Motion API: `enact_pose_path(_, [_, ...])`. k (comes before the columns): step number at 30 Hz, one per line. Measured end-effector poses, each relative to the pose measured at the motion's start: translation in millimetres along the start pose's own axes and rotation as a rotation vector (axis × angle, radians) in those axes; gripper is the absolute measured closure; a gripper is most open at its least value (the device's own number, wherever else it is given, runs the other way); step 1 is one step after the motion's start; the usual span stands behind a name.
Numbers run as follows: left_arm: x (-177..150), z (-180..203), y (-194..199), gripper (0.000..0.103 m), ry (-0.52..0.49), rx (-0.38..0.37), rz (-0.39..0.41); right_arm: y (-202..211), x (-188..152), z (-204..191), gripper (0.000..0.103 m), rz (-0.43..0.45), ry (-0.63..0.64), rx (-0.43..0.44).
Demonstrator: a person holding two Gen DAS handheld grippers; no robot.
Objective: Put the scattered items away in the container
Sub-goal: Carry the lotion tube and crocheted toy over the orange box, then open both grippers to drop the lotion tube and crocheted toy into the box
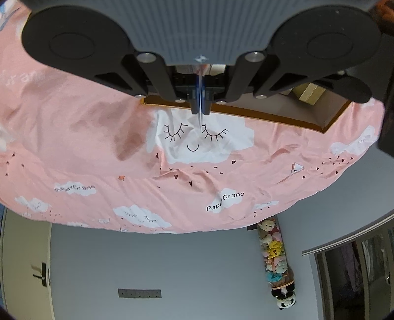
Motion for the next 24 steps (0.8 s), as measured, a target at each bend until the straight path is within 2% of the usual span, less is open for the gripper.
enact_pose_path(6, [-3.6, -5.6, 19.7, 0.079, 0.04, 0.009, 0.041, -15.7, -5.5, -4.0, 0.101, -0.008, -0.05, 0.019])
enact_pose_path(13, [-12.7, -9.0, 26.3, 0.071, 0.064, 0.051, 0.05, -16.1, -6.0, -6.2, 0.101, -0.002, -0.022, -0.005])
enact_pose_path(17, [-17.3, -11.0, 30.6, 0.067, 0.096, 0.043, 0.054, -14.2, -7.4, -3.2, 0.101, -0.017, -0.034, -0.024])
enact_pose_path(20, [-20.0, -11.6, 32.7, 0.066, 0.107, 0.042, 0.055, -19.4, -17.2, 2.4, 0.1, -0.052, -0.097, 0.002])
enact_pose_path(24, [-22.4, -11.1, 34.1, 0.066, 0.114, 0.039, 0.055, -16.2, -17.7, 7.3, 0.099, -0.042, -0.214, 0.074])
Point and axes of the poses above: each gripper's, at about its wrist camera, not at the fingertips, and y roughly against the way its jaws point, z to its right, x to its top, the point moved 10 cm from there along -y, roughly the way its jaws point, and after that the axes turned 12 degrees about y, right-handed, at the moved point
